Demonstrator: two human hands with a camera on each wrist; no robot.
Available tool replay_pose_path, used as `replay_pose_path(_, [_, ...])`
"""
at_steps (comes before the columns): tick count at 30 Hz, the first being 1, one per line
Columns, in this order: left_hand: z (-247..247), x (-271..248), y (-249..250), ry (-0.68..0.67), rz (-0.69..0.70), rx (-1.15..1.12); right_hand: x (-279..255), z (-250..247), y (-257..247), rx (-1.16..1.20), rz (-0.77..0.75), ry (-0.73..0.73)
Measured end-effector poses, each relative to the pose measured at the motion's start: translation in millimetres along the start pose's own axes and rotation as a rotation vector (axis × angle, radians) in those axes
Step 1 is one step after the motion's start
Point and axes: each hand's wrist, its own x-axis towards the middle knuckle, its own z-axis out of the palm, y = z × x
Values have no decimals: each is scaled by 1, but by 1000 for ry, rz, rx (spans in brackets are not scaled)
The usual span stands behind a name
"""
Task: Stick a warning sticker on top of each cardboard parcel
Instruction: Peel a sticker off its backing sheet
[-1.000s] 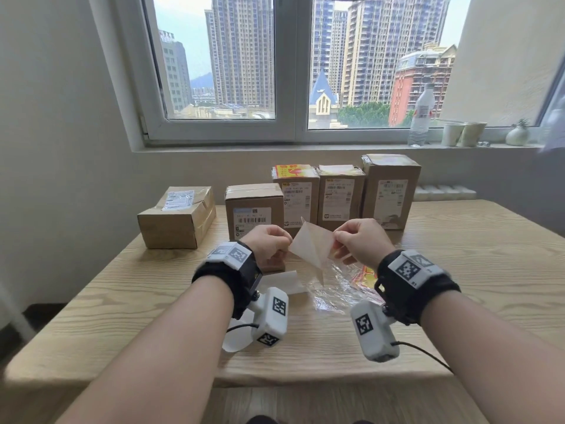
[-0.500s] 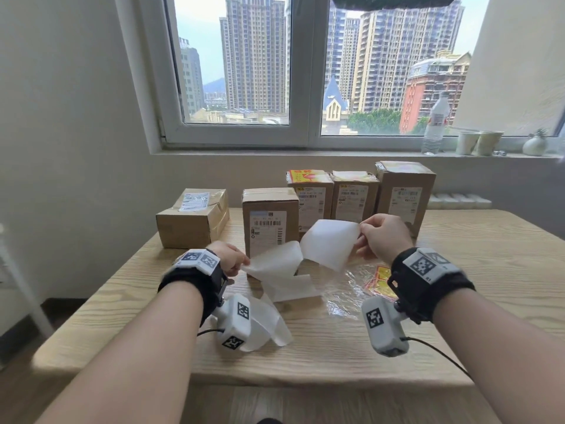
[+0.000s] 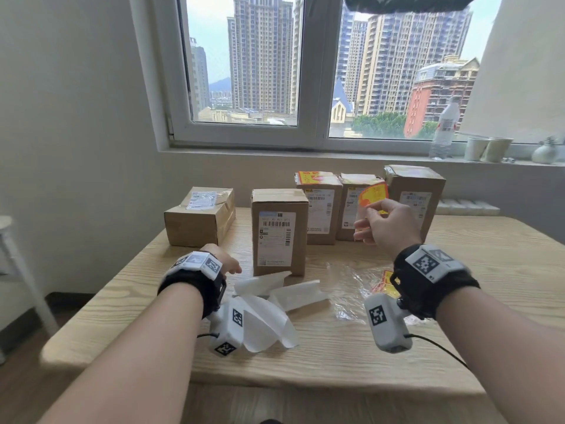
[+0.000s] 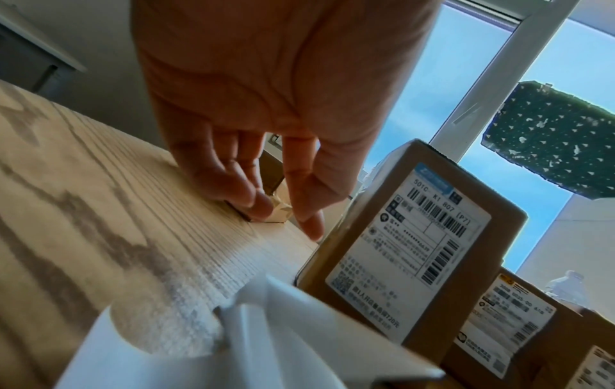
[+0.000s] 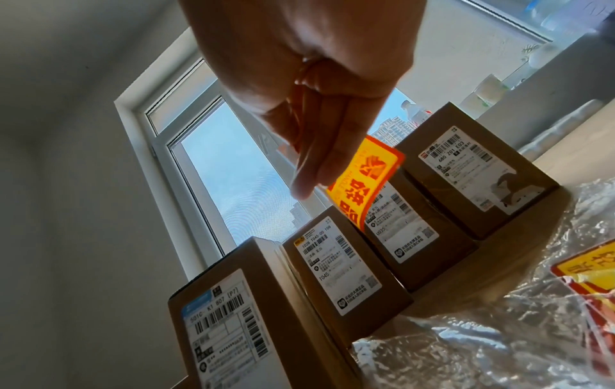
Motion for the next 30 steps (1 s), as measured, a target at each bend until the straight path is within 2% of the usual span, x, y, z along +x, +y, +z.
replay_pose_path(5, [-10,-6,12,117,49,35,-1,-3,-5,-35,-93,5])
replay_pose_path(7, [-14,-13,22,152,135,-39,-1,-6,-9,-40,-125,1])
replay_pose_path(11, [-18,-29,57,26,313,-364,-6,-9,-24,-106,-233,-20])
replay_pose_path(14, [-19,-43,85,-107,330,-575,-9,-8,-33,-102,-291,-60])
replay_pose_path(16, [-19,-47,98,-123,330,-610,-9,-6,-38,-37,-306,-84])
replay_pose_path(20, [-25,-49,112,-48,373,-580,-9,-4,-47,42,-321,-131])
replay_pose_path(24, [-33,-49,117,-59,373,-586,-7,-1,-52,95,-315,-163])
replay_pose_path(30, [-45,-41,122,-48,381,-613,6,14,-57,170,-178,-216])
